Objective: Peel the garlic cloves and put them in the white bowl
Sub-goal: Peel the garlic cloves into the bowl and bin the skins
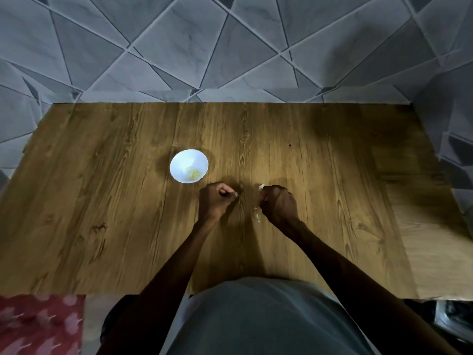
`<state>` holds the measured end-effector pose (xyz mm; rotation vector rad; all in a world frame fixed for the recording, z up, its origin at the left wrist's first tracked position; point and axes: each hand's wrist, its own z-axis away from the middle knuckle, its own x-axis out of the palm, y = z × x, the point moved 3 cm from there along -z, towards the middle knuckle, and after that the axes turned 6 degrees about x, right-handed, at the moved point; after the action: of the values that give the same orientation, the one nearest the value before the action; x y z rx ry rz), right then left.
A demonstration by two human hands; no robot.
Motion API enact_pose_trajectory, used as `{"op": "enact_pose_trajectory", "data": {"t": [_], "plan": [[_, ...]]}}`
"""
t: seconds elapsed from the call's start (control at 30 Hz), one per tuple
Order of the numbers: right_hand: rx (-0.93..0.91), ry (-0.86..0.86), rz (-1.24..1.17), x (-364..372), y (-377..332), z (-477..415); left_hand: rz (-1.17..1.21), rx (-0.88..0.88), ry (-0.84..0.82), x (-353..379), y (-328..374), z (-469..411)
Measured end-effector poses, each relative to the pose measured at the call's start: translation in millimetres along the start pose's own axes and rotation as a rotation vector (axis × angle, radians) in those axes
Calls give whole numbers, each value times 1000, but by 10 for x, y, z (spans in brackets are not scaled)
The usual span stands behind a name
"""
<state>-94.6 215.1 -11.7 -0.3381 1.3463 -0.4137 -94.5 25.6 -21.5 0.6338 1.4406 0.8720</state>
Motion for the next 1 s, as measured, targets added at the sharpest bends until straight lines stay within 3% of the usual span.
{"op": "enact_pose_trajectory", "data": {"t": [0.27, 0.53, 0.7, 0.77, 0.9, 1.0], "plan": [[-51, -9, -48, -11, 59, -3, -20, -19, -207, 212, 104, 141], [14, 29, -13, 26, 91, 40, -13, -49, -140, 308, 182, 293], [-12, -4, -56, 72, 146, 91, -109, 2, -255, 333, 206, 326], [-67, -9, -48, 99, 150, 124, -132, 7, -262, 338, 196, 338], [-384, -59, 125, 271, 38, 230, -121, -42, -141, 267, 174, 341], [-424, -26, 182, 337, 17, 355, -79, -101, -78, 213, 69, 331]]}}
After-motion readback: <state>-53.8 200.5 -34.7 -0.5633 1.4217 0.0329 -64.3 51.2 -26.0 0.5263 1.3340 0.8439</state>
